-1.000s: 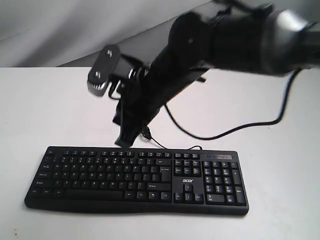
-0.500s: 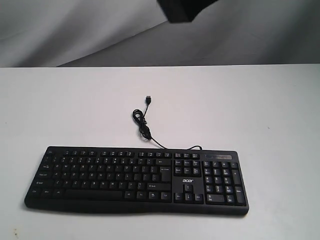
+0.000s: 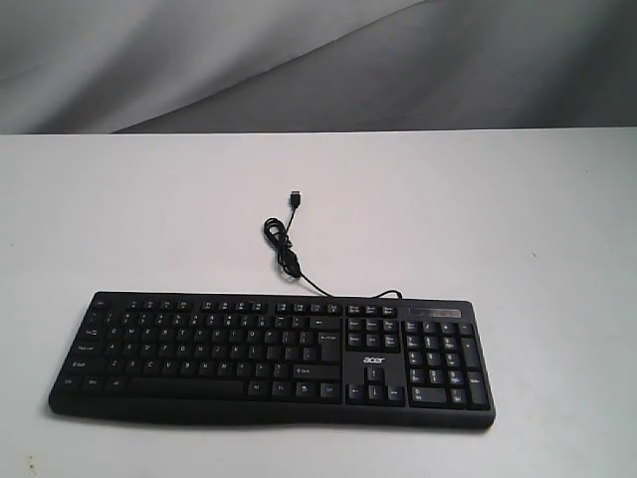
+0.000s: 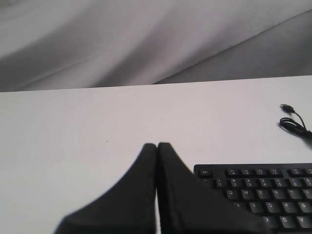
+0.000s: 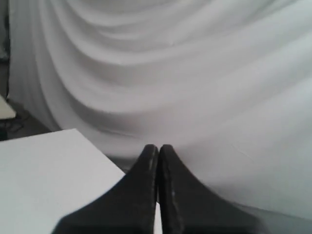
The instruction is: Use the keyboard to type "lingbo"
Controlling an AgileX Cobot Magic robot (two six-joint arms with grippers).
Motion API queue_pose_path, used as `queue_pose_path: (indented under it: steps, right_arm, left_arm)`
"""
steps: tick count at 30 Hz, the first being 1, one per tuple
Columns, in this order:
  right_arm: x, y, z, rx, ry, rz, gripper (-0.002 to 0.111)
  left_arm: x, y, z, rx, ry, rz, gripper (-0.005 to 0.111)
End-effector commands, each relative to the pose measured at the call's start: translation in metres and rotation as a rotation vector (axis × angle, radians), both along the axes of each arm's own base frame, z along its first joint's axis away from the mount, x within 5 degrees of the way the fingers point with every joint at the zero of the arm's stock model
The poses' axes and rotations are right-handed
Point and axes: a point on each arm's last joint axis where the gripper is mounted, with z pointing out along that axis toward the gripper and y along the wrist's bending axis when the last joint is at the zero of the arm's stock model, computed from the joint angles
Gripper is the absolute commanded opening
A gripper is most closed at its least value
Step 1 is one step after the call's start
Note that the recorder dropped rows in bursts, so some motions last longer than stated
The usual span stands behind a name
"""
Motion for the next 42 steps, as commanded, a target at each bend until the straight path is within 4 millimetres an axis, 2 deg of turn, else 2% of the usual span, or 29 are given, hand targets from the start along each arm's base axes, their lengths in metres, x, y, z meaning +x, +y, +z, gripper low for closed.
queue_pose_path:
  steps: [1,3,4,5,6,7,8,9,11,15,17,20,22,30,42]
  right_arm:
    - [0.012,-0.033,-0.029,0.142,0.181,-0.199,0.000]
    - [0.013,-0.048,-0.051,0.140,0.200,-0.280,0.000]
    - [0.012,-0.062,-0.078,0.139,0.213,-0.355,0.000]
    - [0.009,-0.070,-0.093,0.144,0.206,-0.396,0.000]
    - [0.000,-0.085,-0.118,0.166,0.170,-0.468,0.000]
    - [-0.009,-0.093,-0.129,0.188,0.131,-0.505,0.000]
    - [-0.024,-0.105,-0.157,0.217,0.091,-0.575,0.000]
    - [-0.029,-0.110,-0.172,0.223,0.091,-0.608,0.000]
    - [-0.051,-0.119,-0.216,0.254,0.074,-0.669,0.000]
    - [-0.070,-0.123,-0.266,0.300,0.147,-0.711,0.000]
    - [-0.074,-0.124,-0.282,0.314,0.166,-0.733,0.000]
    - [-0.078,-0.125,-0.297,0.310,0.182,-0.747,0.000]
    - [-0.081,-0.126,-0.296,0.308,0.152,-0.754,0.000]
    - [-0.098,-0.125,-0.320,0.122,0.312,-0.787,0.000]
    - [-0.098,-0.125,-0.319,0.136,0.313,-0.782,0.000]
  left_arm:
    - [0.000,0.000,-0.001,-0.005,-0.007,0.000,0.001]
    - [0.000,0.000,-0.001,-0.005,-0.007,0.000,0.001]
    - [0.000,0.000,-0.001,-0.005,-0.007,0.000,0.001]
    - [0.000,0.000,-0.001,-0.005,-0.007,0.000,0.001]
    - [0.000,0.000,-0.001,-0.005,-0.007,0.000,0.001]
    - [0.000,0.000,-0.001,-0.005,-0.007,0.000,0.001]
    - [0.000,0.000,-0.001,-0.005,-0.007,0.000,0.001]
    - [0.000,0.000,-0.001,-0.005,-0.007,0.000,0.001]
    - [0.000,0.000,-0.001,-0.005,-0.007,0.000,0.001]
    - [0.000,0.000,-0.001,-0.005,-0.007,0.000,0.001]
    - [0.000,0.000,-0.001,-0.005,-0.007,0.000,0.001]
    - [0.000,0.000,-0.001,-0.005,-0.007,0.000,0.001]
    - [0.000,0.000,-0.001,-0.005,-0.007,0.000,0.001]
    - [0.000,0.000,-0.001,-0.005,-0.007,0.000,0.001]
    - [0.000,0.000,-0.001,-0.005,-0.007,0.000,0.001]
